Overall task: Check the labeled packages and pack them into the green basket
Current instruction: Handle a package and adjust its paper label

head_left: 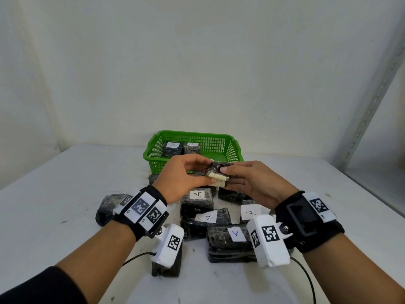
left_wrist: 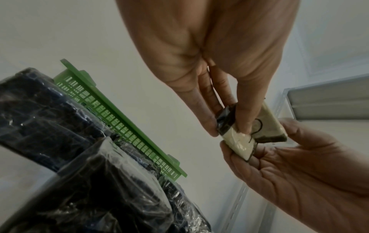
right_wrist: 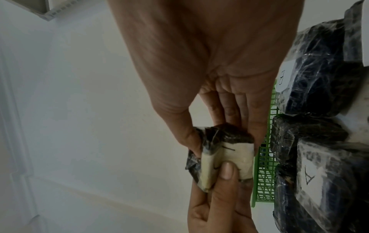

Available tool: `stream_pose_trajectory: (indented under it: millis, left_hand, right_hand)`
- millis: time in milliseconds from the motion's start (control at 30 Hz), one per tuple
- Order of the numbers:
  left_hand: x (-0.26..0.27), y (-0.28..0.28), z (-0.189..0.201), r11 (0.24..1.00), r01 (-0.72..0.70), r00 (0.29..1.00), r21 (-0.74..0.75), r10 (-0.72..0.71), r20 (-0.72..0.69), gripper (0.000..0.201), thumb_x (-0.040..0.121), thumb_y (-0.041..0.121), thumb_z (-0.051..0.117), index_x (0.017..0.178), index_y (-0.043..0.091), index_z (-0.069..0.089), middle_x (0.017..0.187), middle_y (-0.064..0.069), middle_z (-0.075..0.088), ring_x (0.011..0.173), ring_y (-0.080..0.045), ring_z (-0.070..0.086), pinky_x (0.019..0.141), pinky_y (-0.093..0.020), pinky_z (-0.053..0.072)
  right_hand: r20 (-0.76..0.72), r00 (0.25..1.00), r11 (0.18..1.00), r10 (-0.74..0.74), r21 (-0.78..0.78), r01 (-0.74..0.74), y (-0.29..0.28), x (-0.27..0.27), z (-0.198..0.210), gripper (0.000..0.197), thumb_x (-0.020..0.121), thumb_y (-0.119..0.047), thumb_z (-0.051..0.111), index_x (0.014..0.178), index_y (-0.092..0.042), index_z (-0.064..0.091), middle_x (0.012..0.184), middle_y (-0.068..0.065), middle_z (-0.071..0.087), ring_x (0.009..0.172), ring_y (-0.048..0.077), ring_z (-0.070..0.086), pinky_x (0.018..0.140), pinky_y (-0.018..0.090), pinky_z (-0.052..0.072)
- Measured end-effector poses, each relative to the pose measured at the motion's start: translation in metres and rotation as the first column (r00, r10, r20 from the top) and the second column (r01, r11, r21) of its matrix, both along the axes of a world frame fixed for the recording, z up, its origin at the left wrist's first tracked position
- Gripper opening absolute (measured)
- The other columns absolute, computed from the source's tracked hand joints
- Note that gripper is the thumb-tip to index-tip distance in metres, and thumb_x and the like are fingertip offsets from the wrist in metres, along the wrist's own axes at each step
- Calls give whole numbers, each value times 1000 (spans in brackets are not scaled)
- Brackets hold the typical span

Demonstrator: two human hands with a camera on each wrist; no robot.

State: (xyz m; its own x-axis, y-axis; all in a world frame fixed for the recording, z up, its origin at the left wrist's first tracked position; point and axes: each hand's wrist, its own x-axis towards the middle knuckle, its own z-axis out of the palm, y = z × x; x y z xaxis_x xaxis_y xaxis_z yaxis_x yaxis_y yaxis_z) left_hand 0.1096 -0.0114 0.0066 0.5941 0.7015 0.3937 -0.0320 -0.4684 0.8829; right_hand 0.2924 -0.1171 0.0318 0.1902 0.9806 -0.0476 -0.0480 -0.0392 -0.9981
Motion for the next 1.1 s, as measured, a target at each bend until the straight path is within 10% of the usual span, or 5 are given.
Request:
stream_pose_trajectory:
  millis: [233, 667, 900, 1100]
  left_hand:
    - [3, 0, 9, 980, 39, 999, -195, -37, 10, 32, 77, 10, 81, 108, 5, 71, 102, -9, 76, 92, -23, 74, 77, -32, 61]
    - [6, -2, 19, 973, 49, 998, -224, -42, 39, 29, 87, 18, 72, 115, 8, 69, 106, -11, 74, 94, -26, 74, 82, -46, 60]
    - [23, 19, 35, 919, 0, 992, -395, 51, 117, 34, 88, 24, 71, 113, 1, 68, 105, -17, 74, 94, -31, 73, 85, -37, 59]
    - [34, 65, 69, 905, -179, 984, -386, 159, -83, 48, 88, 53, 62, 103, 8, 73, 97, -7, 76, 90, -24, 73, 73, -33, 60]
  right_hand:
    - [8, 1000, 999, 29, 38, -30, 4, -7, 7, 42, 84, -15, 78, 123, -4, 69, 114, 11, 78, 103, 24, 76, 91, 30, 60]
    - [100, 995, 999, -20, -26, 23, 15, -4, 23, 31, 91, -5, 74, 122, -3, 68, 111, 20, 77, 102, 40, 75, 92, 51, 61]
    - [20, 996, 995, -93, 50, 91, 42, -7, 34, 25, 95, -7, 72, 115, 7, 70, 116, 23, 74, 95, 37, 77, 81, 35, 64]
    - [-43, 975, 975, -220, 25, 221, 87, 10, 47, 26, 95, -7, 69, 116, 8, 67, 103, 20, 69, 78, 29, 70, 66, 30, 63]
